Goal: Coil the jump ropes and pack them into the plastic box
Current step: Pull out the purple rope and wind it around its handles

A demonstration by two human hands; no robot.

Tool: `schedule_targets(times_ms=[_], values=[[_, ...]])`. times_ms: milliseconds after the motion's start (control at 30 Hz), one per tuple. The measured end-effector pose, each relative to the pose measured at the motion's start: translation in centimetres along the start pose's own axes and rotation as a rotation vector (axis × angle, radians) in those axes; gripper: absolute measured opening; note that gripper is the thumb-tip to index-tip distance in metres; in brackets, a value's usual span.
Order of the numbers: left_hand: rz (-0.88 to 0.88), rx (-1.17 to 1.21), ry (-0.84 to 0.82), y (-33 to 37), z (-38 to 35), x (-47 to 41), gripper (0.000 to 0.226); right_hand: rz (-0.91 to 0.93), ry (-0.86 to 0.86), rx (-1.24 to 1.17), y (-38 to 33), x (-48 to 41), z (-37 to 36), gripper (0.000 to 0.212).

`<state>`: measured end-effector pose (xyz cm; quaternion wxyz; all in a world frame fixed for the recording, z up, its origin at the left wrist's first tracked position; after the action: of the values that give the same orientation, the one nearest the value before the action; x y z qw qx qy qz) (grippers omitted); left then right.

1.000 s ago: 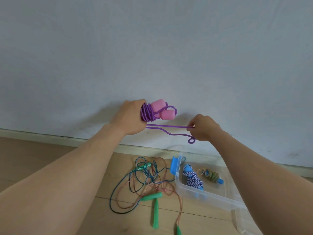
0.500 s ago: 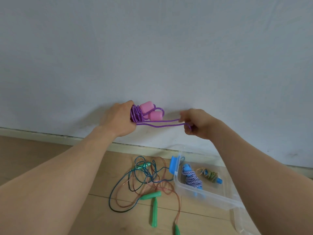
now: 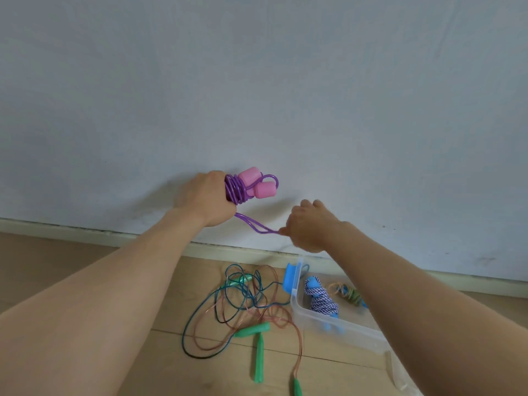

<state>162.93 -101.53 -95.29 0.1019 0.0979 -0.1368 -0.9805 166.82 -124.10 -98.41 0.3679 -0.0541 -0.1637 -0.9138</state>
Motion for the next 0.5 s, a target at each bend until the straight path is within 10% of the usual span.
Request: schedule_targets(times_ms=[133, 333, 500], values=[[0.023, 0.06, -0.065, 1.7, 0.2, 0.1, 0.007, 0.057, -0.16, -0.247, -4.1, -1.2, -0.8, 0.03], [0.061, 0.172, -0.049, 3.5, 0.6, 0.0, 0.006, -0.018, 0.036, -0.84, -5.7, -1.9, 2.5, 0.036], [0.144, 0.162, 0.019, 2.2, 1.4, 0.3, 0.014, -0.34, 0.168, -2.062, -4.7, -1.3, 2.9, 0.036]])
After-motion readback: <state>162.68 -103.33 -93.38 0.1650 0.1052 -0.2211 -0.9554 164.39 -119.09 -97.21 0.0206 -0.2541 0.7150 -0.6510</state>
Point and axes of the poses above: each hand's wrist, its own x-axis away from the middle knuckle, its own z-axis out of the back of the hand, y = z × x, the point moved 3 cm from there along -x, towards the middle knuckle, and after that the axes turned 1 degree about z, right-handed, at the moved point
